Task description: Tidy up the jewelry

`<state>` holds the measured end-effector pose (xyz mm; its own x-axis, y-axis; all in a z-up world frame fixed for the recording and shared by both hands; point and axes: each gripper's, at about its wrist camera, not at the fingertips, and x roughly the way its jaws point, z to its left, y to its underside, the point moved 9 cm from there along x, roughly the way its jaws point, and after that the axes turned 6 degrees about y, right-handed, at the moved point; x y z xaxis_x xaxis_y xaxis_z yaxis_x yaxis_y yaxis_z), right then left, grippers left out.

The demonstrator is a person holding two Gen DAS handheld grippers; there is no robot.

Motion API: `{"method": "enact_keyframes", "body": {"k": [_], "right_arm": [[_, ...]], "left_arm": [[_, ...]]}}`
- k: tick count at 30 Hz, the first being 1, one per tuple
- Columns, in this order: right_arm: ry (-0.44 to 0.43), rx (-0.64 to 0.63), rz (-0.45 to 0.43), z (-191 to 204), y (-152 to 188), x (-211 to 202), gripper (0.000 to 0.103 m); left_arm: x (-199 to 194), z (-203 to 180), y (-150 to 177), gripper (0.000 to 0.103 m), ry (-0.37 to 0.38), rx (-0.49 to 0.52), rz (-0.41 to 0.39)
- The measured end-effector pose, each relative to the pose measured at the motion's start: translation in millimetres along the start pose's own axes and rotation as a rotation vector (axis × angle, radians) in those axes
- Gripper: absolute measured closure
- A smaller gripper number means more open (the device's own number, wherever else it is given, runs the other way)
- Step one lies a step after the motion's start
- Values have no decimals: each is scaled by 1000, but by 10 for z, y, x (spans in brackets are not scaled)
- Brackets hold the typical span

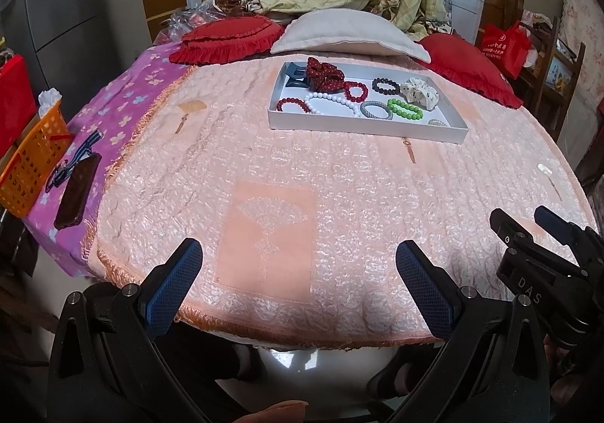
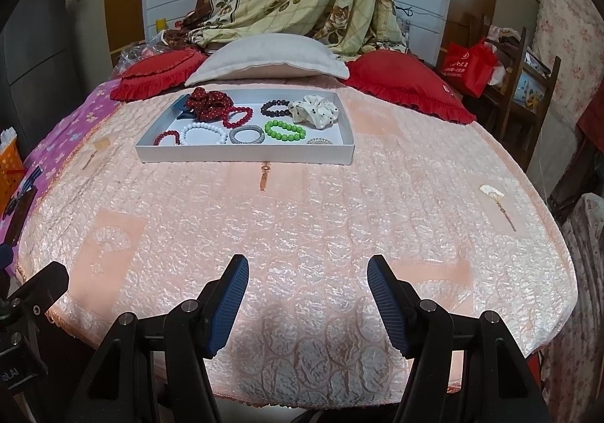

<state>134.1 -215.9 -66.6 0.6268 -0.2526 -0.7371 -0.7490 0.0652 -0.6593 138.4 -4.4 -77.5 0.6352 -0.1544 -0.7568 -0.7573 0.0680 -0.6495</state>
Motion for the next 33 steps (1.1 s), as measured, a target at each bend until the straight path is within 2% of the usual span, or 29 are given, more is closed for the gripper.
{"method": "enact_keyframes", "body": {"k": [8,33], "right_arm": [[15,18,-18,-63,-9,36,40],[11,3,27,-33,100,213,40]], "left_arm": [[52,11,34,0,-4,-1,9],[243,30,72,0,-22,-4,50]]}}
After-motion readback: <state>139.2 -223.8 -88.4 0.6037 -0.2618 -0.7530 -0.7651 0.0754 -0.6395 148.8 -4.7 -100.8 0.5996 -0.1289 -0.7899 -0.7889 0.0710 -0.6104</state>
